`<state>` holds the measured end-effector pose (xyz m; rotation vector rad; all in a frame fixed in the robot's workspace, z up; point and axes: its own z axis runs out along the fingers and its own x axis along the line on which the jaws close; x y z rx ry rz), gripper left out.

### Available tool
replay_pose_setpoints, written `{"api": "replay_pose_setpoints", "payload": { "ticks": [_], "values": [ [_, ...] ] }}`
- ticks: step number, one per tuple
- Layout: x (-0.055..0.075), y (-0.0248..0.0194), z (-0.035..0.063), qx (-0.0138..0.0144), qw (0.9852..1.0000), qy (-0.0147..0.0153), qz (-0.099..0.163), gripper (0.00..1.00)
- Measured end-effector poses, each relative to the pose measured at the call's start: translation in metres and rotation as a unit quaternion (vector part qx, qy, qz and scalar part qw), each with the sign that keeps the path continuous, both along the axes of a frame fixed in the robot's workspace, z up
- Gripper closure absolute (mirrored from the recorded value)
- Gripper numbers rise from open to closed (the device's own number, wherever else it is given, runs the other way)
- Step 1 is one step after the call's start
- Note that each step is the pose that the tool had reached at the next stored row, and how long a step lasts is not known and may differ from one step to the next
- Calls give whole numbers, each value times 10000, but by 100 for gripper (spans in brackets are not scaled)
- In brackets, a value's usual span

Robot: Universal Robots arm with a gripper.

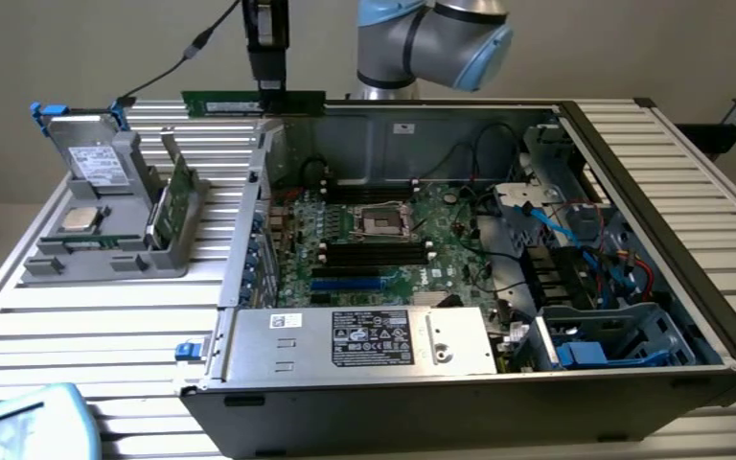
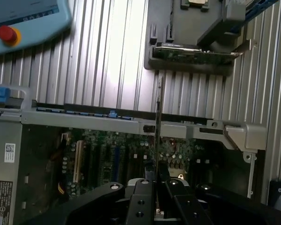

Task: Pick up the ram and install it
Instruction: 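Pick up the ram and move it above insertion slot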

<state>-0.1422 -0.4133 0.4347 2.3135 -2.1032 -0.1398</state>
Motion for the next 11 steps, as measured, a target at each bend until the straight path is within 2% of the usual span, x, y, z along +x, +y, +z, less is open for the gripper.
{"api": "replay_pose_setpoints", "payload": {
  "ticks": [11],
  "values": [
    [502,-2,17,0,10000,0,0,86]
  ]
}}
